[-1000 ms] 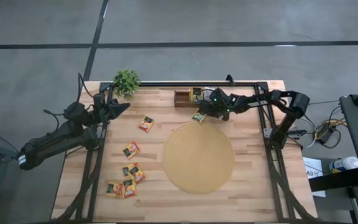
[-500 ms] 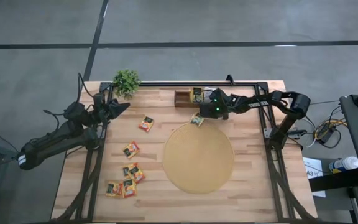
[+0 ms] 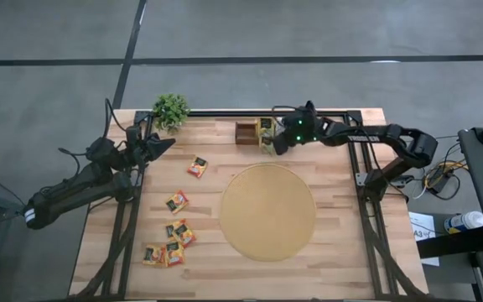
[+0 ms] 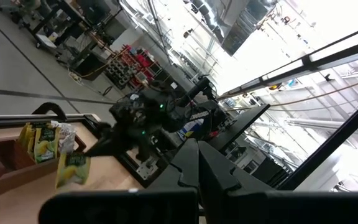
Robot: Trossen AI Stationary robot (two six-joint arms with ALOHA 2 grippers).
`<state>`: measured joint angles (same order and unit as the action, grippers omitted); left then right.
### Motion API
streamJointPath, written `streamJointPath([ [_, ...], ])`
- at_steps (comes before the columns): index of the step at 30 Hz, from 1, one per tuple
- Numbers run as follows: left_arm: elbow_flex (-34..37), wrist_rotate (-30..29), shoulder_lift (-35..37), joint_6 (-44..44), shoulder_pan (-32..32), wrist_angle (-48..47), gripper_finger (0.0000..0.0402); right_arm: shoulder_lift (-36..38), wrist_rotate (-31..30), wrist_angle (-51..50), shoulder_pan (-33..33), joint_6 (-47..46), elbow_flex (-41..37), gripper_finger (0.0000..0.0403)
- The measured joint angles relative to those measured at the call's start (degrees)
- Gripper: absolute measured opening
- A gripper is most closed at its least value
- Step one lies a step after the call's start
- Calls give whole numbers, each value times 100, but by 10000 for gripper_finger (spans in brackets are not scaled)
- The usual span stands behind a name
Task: Pick & Place Tea
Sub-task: Put the yellow tea bag into the middle section of the wooden organizer
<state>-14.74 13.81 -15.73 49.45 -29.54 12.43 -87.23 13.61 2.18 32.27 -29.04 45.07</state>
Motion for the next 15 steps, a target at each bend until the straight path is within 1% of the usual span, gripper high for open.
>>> streamJointPath([
  [6,0,-1,0,13,-2,0,0,-25,303,15,364,865,462,8],
  [9,0,1,0,18,0,2,0,-38,319,-49,543,1413,713,8],
  [15,0,1,0,42,-2,54,0,-81,377,-554,991,1954,1142,8],
])
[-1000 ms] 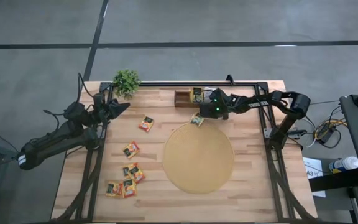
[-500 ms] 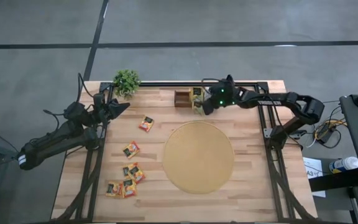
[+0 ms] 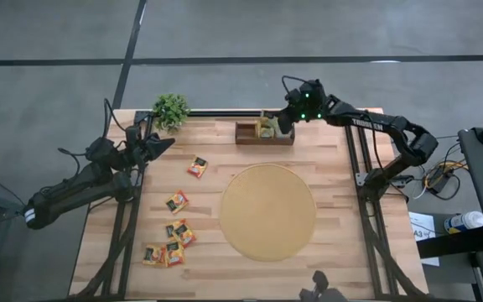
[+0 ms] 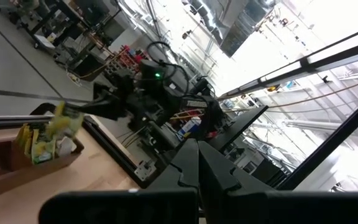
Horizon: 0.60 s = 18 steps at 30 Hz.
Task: Pick & Place Tea
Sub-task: Put the yellow tea bag into the middle section of the wooden organizer
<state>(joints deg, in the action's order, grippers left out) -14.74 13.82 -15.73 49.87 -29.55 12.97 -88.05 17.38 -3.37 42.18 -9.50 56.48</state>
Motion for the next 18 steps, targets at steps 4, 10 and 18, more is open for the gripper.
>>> streamJointPath([
  [4,0,-1,1,2,-1,41,0,-152,437,-72,251,93,126,8],
  [10,0,-2,2,12,-1,42,0,-343,678,-84,312,120,203,8],
  [18,0,-2,2,57,0,44,0,-603,713,-69,270,450,184,8],
])
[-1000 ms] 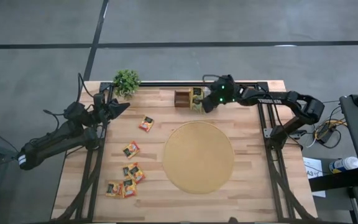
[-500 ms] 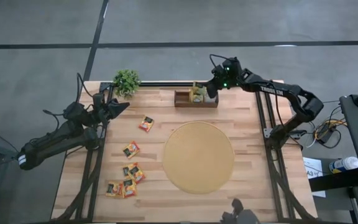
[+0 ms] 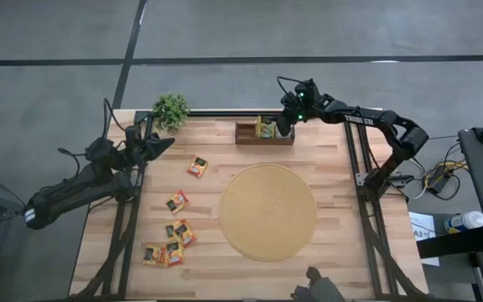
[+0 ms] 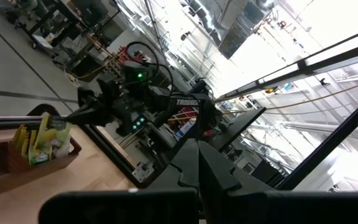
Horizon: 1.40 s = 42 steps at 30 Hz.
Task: Pick & Place Tea
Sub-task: Put the yellow tea bag into the middle section of the wooden organizer
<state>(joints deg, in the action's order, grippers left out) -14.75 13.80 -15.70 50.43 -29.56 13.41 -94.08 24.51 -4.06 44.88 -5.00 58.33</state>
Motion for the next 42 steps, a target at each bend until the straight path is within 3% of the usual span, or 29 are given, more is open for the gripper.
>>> streamJointPath([
  [10,0,2,-2,159,0,4,0,-460,-15,11,-96,735,33,8],
  [16,0,2,-1,269,1,2,0,-468,-377,6,-116,1358,176,8],
  [22,0,3,0,452,2,2,0,-466,-509,-8,-111,2326,433,8],
  [32,0,3,0,570,2,0,0,-500,-450,-83,-173,2498,8,8],
  [42,0,2,0,659,0,-2,0,-501,-826,766,-275,2712,-132,8],
])
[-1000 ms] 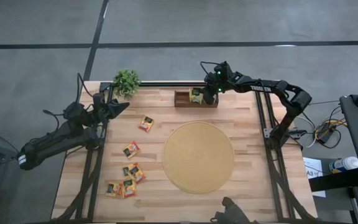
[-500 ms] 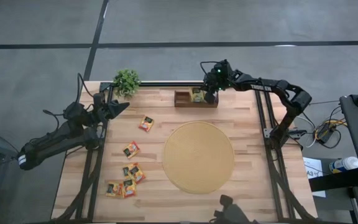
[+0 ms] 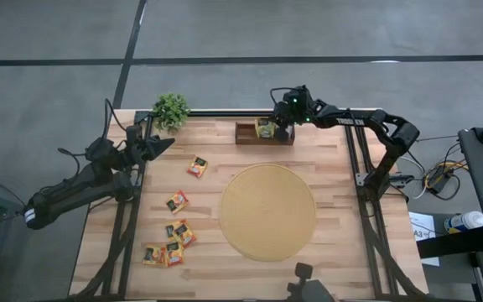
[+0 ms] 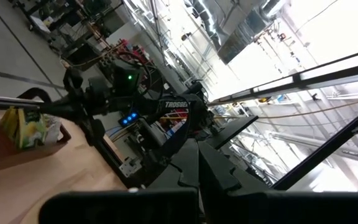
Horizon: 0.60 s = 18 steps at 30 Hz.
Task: Pick & Place Tea
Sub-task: Put the yellow tea bag into the middle section of the wooden organizer
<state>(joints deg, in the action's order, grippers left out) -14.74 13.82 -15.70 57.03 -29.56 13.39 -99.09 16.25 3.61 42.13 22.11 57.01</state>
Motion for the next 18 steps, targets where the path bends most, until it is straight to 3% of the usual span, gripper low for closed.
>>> streamJointPath([
  [18,0,-11,-1,123,2,-4,0,-4,5,87,-61,790,-315,8],
])
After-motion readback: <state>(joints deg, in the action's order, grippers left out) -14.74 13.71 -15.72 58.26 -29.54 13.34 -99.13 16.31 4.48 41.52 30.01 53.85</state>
